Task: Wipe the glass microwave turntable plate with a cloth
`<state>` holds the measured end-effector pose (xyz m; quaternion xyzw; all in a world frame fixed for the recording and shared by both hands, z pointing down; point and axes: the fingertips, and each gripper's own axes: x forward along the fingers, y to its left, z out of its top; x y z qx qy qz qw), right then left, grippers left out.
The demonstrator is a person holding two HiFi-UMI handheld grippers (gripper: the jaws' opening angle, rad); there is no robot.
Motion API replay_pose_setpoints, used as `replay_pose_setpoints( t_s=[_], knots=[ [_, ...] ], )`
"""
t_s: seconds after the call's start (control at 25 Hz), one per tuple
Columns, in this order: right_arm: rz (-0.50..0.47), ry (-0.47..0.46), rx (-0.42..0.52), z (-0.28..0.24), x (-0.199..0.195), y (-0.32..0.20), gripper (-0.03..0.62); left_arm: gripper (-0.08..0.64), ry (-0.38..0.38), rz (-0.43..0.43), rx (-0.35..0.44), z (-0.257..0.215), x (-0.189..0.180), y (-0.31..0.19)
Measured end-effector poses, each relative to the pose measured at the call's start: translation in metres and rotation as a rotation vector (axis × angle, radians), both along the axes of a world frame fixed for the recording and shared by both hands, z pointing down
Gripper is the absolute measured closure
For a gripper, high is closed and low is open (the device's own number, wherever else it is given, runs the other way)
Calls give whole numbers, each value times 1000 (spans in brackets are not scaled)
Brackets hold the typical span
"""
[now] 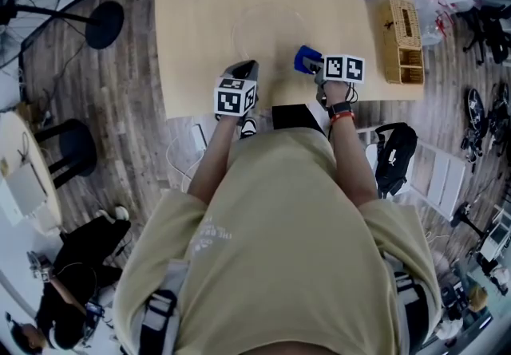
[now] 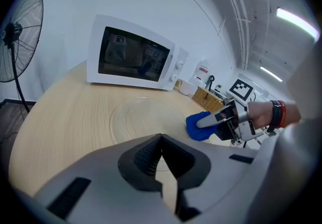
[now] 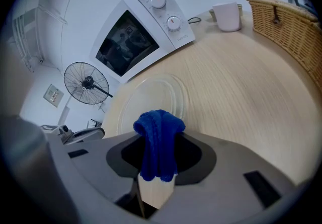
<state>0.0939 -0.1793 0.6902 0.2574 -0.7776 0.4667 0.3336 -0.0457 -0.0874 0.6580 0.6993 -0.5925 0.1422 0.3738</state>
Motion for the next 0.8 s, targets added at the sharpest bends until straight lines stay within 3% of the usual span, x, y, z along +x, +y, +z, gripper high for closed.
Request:
replay_pose_setpoints(
  t_s=[0.36, 0.64, 0.8],
  knots=[
    [-232, -147, -40, -21, -89, 58, 451, 541, -13, -82, -4, -6, -20, 32],
    [-333, -147, -69, -9, -133, 91, 451, 541, -25, -148, -22, -1, -45, 67],
    [-387, -97, -69, 3, -145, 98, 451, 541, -21, -172, -29, 2, -53, 85]
  ],
)
